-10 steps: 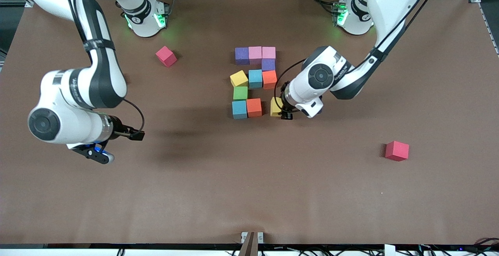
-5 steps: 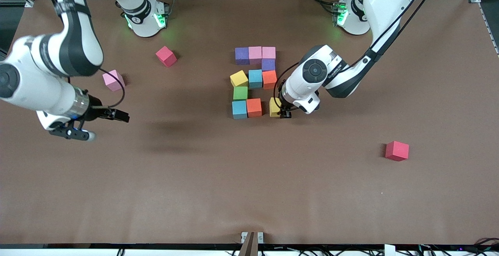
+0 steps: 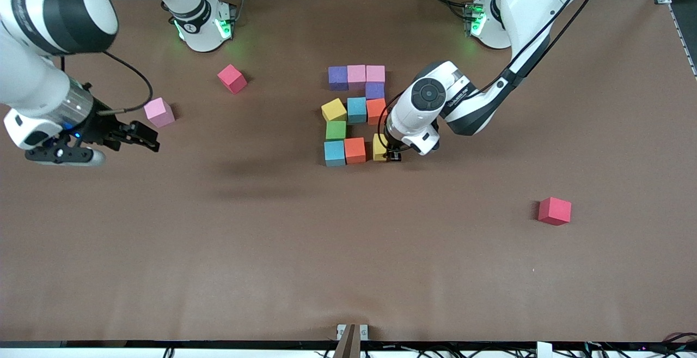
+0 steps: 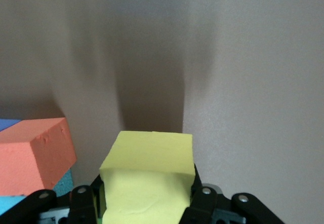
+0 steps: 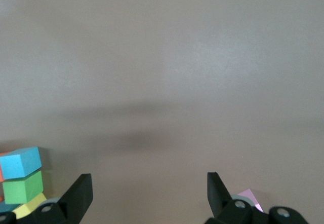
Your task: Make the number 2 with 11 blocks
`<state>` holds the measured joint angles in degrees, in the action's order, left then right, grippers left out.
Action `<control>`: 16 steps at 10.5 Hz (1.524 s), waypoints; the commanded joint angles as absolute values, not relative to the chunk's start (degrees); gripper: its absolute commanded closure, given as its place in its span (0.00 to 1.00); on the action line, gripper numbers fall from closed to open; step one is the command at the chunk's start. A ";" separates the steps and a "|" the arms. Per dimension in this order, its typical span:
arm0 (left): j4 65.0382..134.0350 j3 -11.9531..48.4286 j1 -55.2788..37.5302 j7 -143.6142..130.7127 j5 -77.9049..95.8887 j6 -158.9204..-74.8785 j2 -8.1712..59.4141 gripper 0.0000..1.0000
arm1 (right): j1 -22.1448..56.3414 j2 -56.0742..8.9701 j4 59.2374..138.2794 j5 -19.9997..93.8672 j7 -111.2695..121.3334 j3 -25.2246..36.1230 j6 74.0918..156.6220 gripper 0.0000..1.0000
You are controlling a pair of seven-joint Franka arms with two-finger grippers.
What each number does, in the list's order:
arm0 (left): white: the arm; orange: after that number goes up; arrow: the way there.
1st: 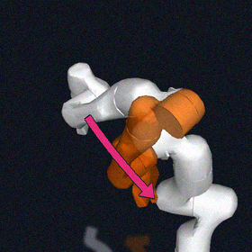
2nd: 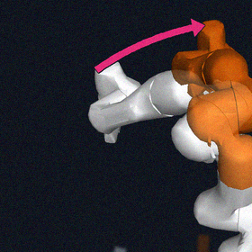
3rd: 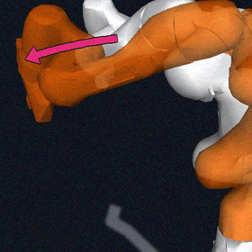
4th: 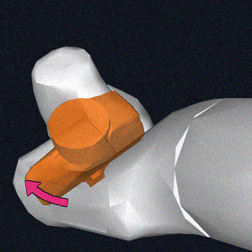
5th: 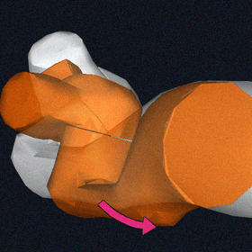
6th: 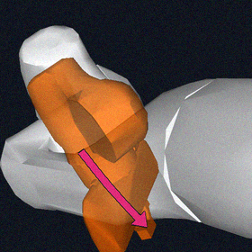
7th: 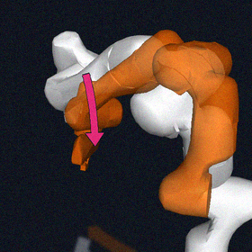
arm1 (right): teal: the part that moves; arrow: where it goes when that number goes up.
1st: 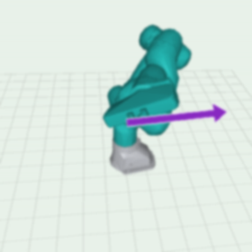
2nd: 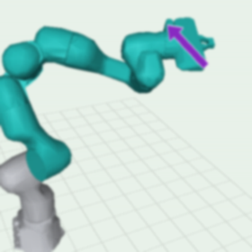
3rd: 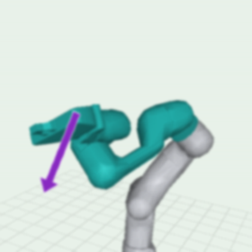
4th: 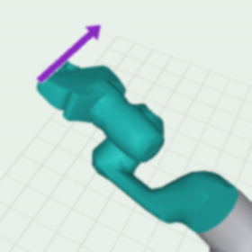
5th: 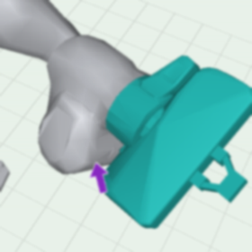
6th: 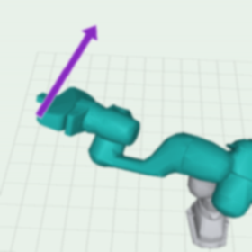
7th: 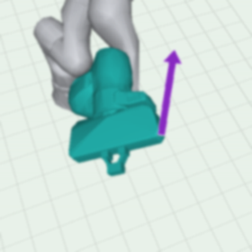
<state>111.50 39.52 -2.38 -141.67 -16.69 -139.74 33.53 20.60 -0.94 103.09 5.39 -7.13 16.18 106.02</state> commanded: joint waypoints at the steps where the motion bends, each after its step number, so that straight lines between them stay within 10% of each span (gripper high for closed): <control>1: 111.27 39.02 -3.08 -144.14 -19.51 -141.76 34.98 0.60 | 10.18 3.06 103.54 2.39 -6.07 6.40 103.64 0.00; 7: 110.83 39.02 -3.86 -144.23 -22.06 -143.43 37.18 0.60 | 2.29 2.81 88.52 0.09 -4.83 0.97 87.38 0.00; 16: 109.51 38.32 -4.92 -144.23 -22.06 -143.44 38.41 0.60 | 2.64 1.93 88.24 0.88 2.53 0.88 87.98 0.00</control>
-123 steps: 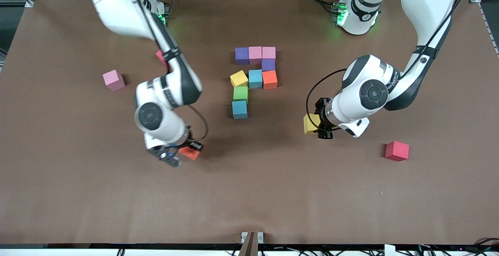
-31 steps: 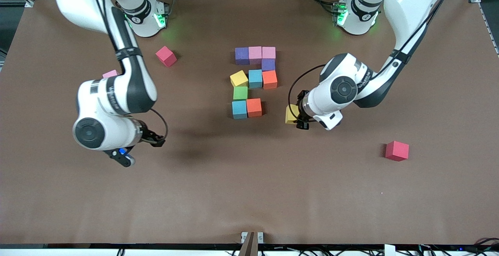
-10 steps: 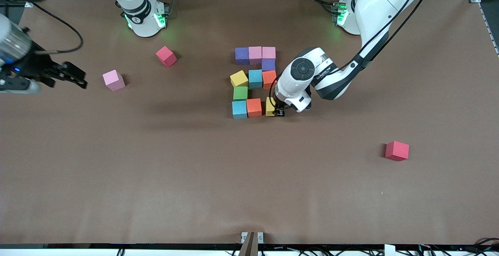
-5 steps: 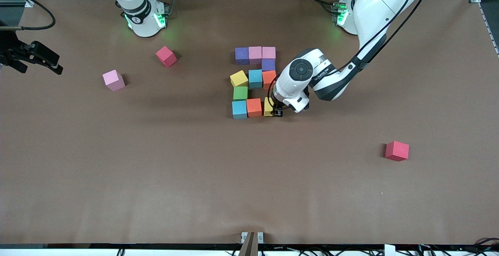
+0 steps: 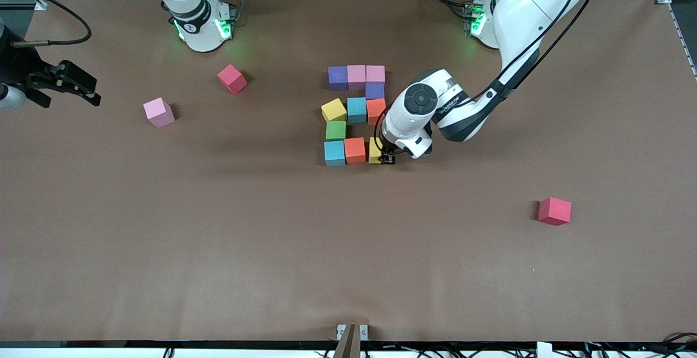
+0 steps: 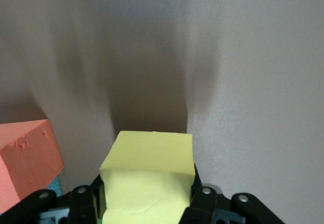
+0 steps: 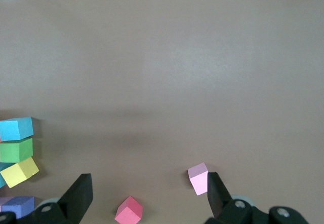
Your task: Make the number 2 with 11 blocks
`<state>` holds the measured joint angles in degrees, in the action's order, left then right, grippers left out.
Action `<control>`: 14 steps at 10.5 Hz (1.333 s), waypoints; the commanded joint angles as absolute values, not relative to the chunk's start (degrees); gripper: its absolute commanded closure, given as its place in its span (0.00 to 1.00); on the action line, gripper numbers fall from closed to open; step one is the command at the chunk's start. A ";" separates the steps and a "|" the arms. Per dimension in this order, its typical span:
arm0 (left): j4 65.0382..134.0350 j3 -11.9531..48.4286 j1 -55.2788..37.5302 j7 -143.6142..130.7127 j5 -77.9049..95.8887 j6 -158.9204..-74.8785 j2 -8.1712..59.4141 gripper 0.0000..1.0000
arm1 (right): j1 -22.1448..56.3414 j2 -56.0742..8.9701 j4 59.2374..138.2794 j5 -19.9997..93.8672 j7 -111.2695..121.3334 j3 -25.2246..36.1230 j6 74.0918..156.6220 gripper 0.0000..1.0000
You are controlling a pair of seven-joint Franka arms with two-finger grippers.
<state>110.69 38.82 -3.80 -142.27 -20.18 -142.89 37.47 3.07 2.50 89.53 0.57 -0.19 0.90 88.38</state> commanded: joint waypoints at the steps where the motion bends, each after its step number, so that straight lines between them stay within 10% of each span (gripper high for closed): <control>1: 109.51 38.06 -4.92 -144.23 -22.06 -143.44 38.41 0.60 | 2.46 1.76 88.42 0.79 3.24 0.97 87.89 0.00; 14: 109.42 37.79 -5.71 -143.96 -22.06 -143.35 39.11 0.59 | -4.91 -2.37 87.80 1.14 9.67 1.14 90.53 0.00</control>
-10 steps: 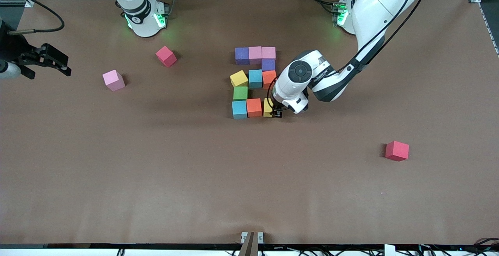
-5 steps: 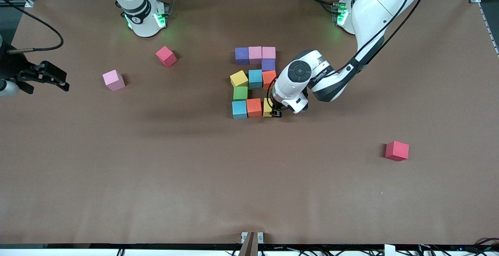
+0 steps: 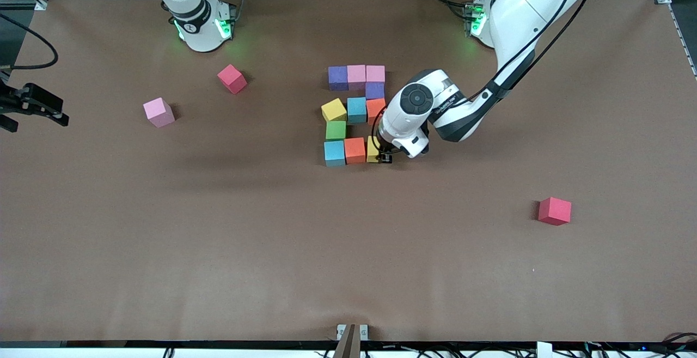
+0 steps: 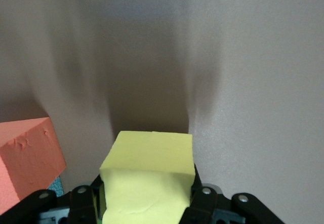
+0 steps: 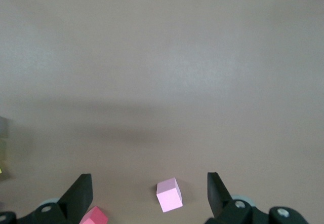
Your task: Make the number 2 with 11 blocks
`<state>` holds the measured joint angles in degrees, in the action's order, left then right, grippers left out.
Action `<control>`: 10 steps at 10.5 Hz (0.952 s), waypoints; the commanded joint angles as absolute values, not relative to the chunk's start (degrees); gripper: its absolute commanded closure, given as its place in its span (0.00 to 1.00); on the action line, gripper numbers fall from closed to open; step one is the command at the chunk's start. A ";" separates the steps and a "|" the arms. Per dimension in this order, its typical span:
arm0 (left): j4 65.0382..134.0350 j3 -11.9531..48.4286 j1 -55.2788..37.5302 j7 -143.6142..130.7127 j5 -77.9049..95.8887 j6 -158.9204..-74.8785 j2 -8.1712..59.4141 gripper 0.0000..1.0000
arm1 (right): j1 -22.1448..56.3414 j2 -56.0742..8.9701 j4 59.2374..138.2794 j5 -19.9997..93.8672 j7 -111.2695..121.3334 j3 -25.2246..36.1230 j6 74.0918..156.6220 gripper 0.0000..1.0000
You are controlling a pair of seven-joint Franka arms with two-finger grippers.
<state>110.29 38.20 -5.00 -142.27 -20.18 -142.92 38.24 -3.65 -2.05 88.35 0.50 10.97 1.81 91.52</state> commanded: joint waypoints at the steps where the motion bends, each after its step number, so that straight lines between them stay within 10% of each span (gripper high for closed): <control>1: 109.42 37.79 -5.71 -144.05 -22.06 -143.35 39.11 0.59 | -4.75 -2.46 87.80 1.23 9.41 1.14 90.61 0.00; 8: 107.84 36.92 -7.03 -144.14 -22.06 -143.44 40.34 0.58 | -5.27 -2.90 87.80 1.41 9.67 1.06 90.97 0.00; 10: 107.84 36.74 -7.12 -143.97 -22.06 -143.35 40.34 0.27 | -5.36 -2.90 87.80 2.81 9.58 1.14 91.14 0.00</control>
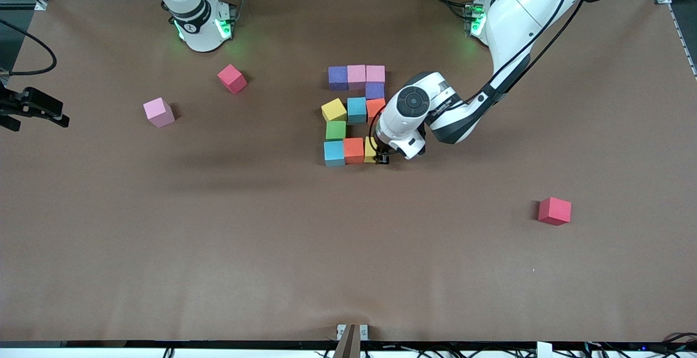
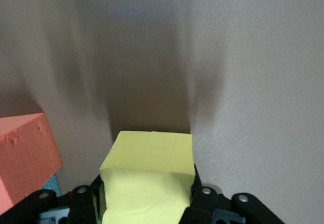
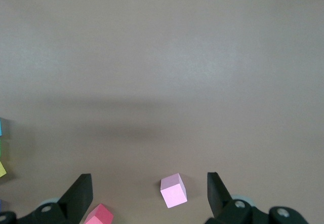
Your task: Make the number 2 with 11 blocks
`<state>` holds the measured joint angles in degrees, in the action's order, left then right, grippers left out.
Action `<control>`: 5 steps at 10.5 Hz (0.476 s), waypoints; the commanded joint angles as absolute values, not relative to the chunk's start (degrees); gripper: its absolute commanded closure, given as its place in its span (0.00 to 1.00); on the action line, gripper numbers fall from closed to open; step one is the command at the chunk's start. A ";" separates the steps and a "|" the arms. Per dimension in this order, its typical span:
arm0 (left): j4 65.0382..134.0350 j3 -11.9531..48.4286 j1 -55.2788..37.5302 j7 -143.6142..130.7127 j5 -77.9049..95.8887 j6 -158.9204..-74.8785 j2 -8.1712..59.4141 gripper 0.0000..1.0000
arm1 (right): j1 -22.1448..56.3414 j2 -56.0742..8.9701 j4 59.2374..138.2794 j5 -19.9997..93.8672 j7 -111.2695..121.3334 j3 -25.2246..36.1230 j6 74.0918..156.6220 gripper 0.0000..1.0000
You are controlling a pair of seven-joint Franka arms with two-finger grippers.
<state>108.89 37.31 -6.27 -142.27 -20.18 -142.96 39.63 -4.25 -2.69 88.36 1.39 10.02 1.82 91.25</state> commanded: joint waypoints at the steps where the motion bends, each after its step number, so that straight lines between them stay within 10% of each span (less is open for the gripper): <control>1: 107.84 36.65 -7.47 -143.70 -22.15 -143.35 40.34 0.00 | -5.45 -2.99 87.89 2.81 9.58 1.14 91.40 0.00; 5: 107.84 36.65 -7.65 -143.79 -22.06 -143.26 39.99 0.00 | -5.71 -3.51 87.89 2.81 9.23 1.14 91.93 0.00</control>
